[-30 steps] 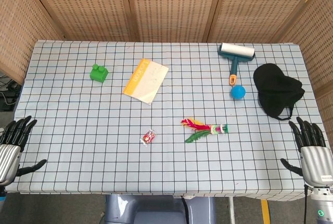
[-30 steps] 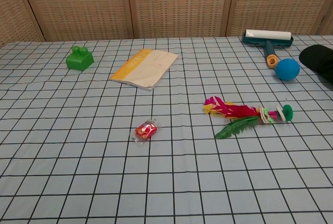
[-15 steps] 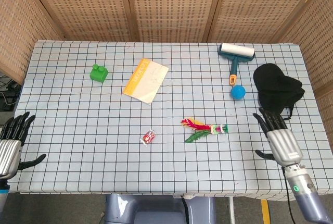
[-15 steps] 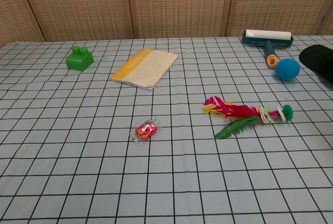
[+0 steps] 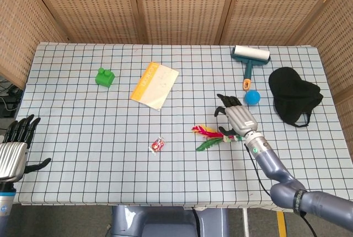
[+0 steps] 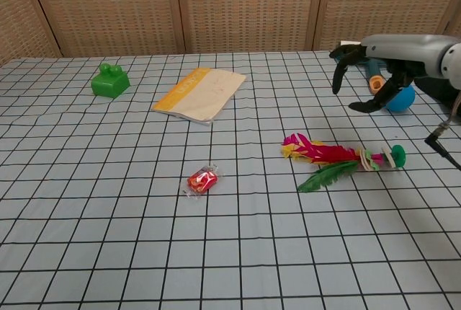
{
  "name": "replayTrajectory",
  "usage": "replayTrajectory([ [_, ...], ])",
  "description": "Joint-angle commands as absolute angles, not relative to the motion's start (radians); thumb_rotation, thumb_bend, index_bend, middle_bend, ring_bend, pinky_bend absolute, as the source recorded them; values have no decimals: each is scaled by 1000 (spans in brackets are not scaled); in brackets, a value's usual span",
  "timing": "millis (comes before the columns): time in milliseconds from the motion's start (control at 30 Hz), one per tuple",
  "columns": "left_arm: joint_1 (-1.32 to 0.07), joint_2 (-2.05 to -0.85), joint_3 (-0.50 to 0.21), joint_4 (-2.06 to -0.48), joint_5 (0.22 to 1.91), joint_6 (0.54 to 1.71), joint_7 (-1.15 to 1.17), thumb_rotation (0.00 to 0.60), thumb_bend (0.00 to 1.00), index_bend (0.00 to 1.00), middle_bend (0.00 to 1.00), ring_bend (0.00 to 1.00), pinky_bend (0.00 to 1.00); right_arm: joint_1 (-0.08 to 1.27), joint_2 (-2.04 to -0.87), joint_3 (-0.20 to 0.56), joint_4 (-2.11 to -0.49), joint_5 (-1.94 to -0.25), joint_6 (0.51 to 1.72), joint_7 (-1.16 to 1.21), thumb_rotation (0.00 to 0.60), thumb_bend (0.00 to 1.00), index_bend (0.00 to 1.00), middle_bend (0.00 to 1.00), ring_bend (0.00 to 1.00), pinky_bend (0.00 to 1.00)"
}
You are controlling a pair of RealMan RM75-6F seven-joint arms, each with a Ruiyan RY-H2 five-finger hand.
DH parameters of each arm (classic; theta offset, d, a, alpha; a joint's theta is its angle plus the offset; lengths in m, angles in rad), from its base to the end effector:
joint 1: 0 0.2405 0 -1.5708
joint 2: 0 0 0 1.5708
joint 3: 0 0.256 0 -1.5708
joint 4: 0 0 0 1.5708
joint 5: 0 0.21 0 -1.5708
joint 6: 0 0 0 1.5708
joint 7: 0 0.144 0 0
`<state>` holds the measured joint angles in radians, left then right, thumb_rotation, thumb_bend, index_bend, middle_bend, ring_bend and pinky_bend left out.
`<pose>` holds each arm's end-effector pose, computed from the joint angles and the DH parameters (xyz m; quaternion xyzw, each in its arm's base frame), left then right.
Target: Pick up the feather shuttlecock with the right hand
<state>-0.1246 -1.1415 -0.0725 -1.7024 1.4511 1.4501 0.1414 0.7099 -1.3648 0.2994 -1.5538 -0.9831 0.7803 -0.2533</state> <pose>-0.2892 0.1955 0.1446 -0.6005 -0.3833 -0.3808 0.5894 -0.1656 -0.3696 0.0386 0.7026 -0.4582 0.3565 0.4115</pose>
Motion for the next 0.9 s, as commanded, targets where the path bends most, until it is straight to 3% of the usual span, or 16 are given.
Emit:
replayTrajectory([
  [33, -126, -1144, -73, -1703, 1446, 1447, 146, 600, 0, 0, 0, 0, 0, 784, -1453, 297, -1466, -883, 737, -305, 600, 541, 431, 0, 0, 0],
  [300, -134, -1147, -75, -1699, 1427, 1431, 147, 600, 0, 0, 0, 0, 0, 858, -1546, 264, -1395, -742, 746, -369, 600, 554, 450, 0, 0, 0],
  [900, -140, -1137, -78, -1700, 1412, 1420, 123, 600, 0, 0, 0, 0, 0, 913, -1623, 212, -1320, -692, 764, -401, 600, 613, 493, 0, 0, 0],
])
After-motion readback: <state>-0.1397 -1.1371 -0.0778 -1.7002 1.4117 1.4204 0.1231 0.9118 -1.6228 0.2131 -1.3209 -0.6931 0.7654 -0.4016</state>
